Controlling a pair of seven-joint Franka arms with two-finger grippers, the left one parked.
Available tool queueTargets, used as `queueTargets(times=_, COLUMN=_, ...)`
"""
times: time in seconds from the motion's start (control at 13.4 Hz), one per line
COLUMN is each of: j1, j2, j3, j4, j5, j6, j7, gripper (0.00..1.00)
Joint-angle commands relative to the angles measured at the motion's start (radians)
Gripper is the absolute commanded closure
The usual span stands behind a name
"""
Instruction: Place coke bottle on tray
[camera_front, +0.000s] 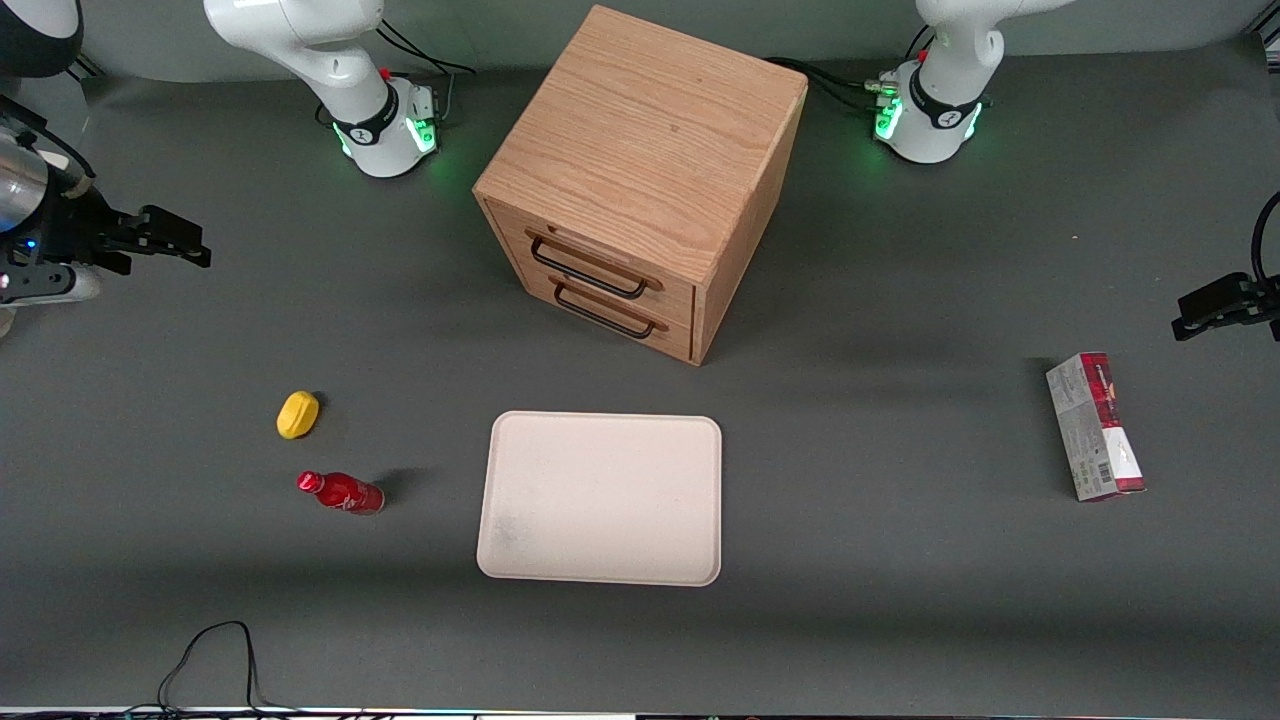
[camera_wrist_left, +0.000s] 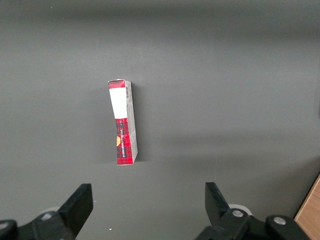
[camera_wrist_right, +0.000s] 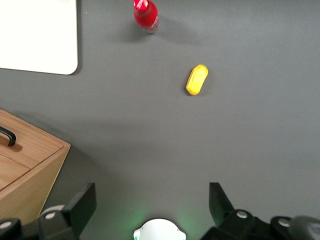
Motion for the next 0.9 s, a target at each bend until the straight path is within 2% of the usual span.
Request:
queueTargets(times=0.0, j1=-0.003, j2=0.006, j3=-0.005, j4=0.041, j5=0.011, j6=-0.023, j7=-0.016, gripper=0.0)
queueTargets(times=0.82, j1=-0.003, j2=0.006, j3=-0.025, j4=0.079, j5=0.011, j6=-0.054, j7=-0.024, gripper=0.0)
